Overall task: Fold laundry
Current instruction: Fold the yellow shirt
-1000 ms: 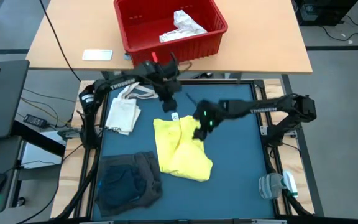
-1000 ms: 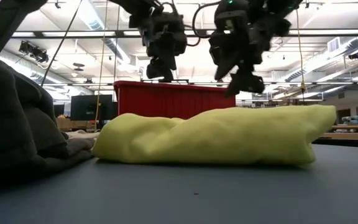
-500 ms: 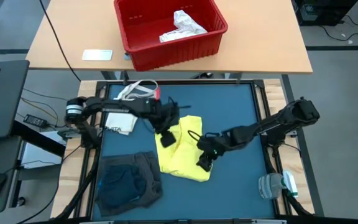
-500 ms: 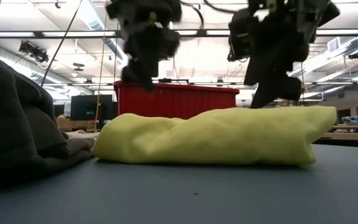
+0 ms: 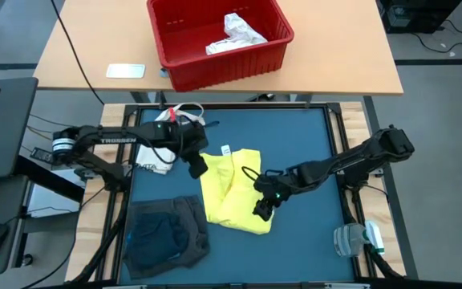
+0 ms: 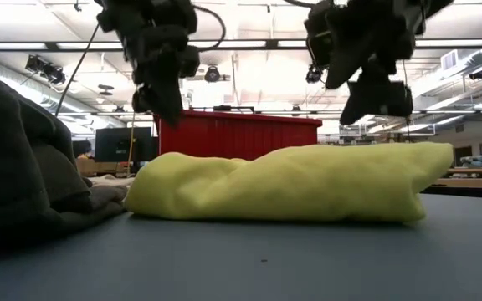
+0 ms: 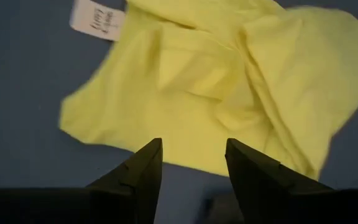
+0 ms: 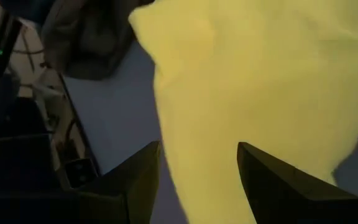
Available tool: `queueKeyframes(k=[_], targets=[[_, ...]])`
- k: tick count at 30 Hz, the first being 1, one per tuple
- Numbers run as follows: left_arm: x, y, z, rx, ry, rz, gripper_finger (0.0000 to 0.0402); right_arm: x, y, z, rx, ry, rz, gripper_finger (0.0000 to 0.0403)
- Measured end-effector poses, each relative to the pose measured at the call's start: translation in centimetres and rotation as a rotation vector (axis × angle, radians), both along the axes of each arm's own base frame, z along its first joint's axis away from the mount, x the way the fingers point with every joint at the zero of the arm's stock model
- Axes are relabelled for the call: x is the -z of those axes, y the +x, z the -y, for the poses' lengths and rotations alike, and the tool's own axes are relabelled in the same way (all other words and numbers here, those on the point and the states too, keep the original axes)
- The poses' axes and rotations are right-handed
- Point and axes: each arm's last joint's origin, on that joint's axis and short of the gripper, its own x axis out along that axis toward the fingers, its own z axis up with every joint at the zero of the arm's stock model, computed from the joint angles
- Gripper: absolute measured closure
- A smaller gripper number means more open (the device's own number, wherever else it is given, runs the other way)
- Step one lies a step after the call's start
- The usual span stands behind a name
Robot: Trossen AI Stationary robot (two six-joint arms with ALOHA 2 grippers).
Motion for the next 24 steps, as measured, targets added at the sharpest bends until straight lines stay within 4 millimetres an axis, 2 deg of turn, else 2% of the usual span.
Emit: queueKeyframes(k=[3,6,8,12,16,19,24], targets=[[0.9,-0.1,-0.6,0.041,0.037,0.036,0.0221,-0.8,0.1,0.5,0.012,-0.100,-0.013,0.0183],[1.5,0.5,-0.9,0.115,0.108,0.118,0.0221,-0.8,0.6,1.2,-0.119,-0.322,0.068,0.0183],[1.9,0.8,-1.2,0.144,0.129,0.149,0.0221,-0.5,0.9,2.0,-0.089,-0.406,0.069,0.0183],[2.1,1.0,-2.0,0.176,0.140,0.173,0.0221,0.1,0.9,5.2,0.103,-0.301,-0.027,0.0183],[2.4,0.8,-3.2,0.171,0.163,0.162,0.0221,0.6,0.9,7.1,0.109,-0.240,-0.020,0.0183],[2.4,0.5,-4.2,0.144,0.168,0.162,0.0221,1.2,1.5,7.9,0.071,-0.172,0.010,0.0181],[2.4,0.1,-5.0,0.132,0.168,0.163,0.0221,3.5,2.2,7.7,0.058,-0.185,-0.054,0.0182]])
